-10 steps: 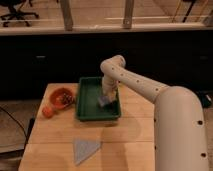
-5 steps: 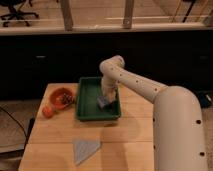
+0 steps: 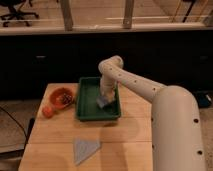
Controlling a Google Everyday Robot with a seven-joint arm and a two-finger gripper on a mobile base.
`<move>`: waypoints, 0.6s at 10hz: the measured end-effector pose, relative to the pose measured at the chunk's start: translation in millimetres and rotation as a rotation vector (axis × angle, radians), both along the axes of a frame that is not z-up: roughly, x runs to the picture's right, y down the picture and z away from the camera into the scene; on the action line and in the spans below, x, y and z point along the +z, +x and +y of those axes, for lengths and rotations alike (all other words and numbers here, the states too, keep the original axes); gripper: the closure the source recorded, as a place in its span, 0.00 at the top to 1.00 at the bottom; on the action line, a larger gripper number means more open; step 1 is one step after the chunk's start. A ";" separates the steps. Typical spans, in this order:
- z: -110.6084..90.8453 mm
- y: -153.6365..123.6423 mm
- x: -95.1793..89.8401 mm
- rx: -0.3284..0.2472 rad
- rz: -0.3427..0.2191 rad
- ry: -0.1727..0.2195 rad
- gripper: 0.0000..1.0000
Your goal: Wipe tray with sponge
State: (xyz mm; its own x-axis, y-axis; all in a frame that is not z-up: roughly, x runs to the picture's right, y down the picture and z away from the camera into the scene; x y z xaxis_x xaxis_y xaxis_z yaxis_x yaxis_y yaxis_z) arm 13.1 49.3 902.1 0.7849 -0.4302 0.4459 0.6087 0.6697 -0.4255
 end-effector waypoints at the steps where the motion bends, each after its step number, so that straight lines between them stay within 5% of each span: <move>1: 0.6 -0.5 0.2 -0.005 -0.004 0.000 0.00; 6: 1.8 -8.0 1.1 -0.030 -0.026 -0.004 0.00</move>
State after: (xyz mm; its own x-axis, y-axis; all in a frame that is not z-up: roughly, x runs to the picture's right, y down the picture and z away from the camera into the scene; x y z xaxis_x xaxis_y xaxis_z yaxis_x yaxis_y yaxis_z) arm 5.1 51.1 903.2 0.7600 -0.4512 0.4678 0.6392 0.6492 -0.4123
